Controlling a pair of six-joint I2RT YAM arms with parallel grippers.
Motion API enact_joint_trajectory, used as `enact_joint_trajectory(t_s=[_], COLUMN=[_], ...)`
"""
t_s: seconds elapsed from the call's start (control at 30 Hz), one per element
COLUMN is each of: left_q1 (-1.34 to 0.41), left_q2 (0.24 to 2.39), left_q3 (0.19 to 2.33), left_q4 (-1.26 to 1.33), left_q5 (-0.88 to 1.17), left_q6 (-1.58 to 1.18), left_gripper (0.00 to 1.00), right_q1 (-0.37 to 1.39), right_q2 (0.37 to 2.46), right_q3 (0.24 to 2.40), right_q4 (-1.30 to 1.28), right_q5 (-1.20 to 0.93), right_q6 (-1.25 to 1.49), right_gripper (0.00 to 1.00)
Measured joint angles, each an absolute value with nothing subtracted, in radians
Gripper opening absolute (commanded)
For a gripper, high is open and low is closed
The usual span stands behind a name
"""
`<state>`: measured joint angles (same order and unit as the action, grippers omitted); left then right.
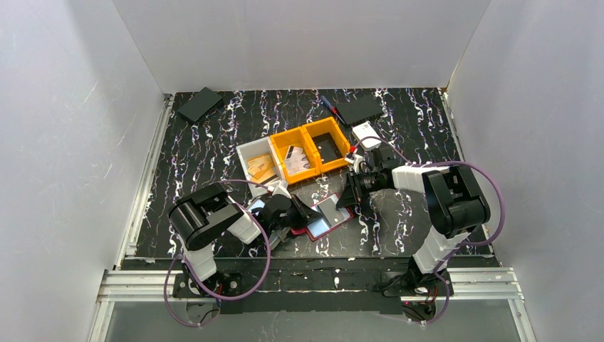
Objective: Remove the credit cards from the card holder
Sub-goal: Remove the credit card from the card holder.
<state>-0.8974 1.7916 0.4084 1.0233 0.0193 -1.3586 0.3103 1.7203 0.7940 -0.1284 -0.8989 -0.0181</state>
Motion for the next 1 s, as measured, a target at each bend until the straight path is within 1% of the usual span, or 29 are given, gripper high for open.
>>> enact_joint_trajectory(t_s=[0.13,0.27,0.37,0.5,0.7,0.9,0.97,1.0], left_q1=[-0.894,-0.892,-0.89,-0.89,-0.89,-0.89,-0.89,-0.89], left_q2=[1.792,1.792,1.792,1.792,1.792,1.792,1.792,1.792], left_q3=[0.415,0.422,0.423,0.424,0.419,0.405,0.397,0.39], left_q4=[1.019,1.017,1.018,1.019,1.03,1.043,1.047,1.049], left_q5=[0.036,0.048,0.052,0.054,0.054,0.052,0.054,0.058], left_q6=[-1.349,-1.343,-1.344,-1.346,-1.348,-1.371,-1.405,-1.422], left_gripper=[0.12,0.17,0.18,0.17,0.17,0.13,0.13,0.15], right_q1=[0.313,0.313,0.315,0.323,0.326,0.334,0.338,0.341], right_q2=[1.73,1.74,1.745,1.755,1.756,1.757,1.76,1.765], right_q3=[0.795,0.801,0.807,0.82,0.823,0.829,0.831,0.837], right_q4=[-0.126,-0.128,-0.132,-0.134,-0.14,-0.144,-0.147,-0.152], right_q5=[-0.91,-0.912,-0.907,-0.894,-0.885,-0.877,-0.875,-0.875], right_q6=[-0.011,-0.01,-0.011,-0.011,-0.011,-0.012,-0.011,-0.012], right_gripper=[0.27,0.23,0.2,0.18,0.17,0.16,0.16,0.15])
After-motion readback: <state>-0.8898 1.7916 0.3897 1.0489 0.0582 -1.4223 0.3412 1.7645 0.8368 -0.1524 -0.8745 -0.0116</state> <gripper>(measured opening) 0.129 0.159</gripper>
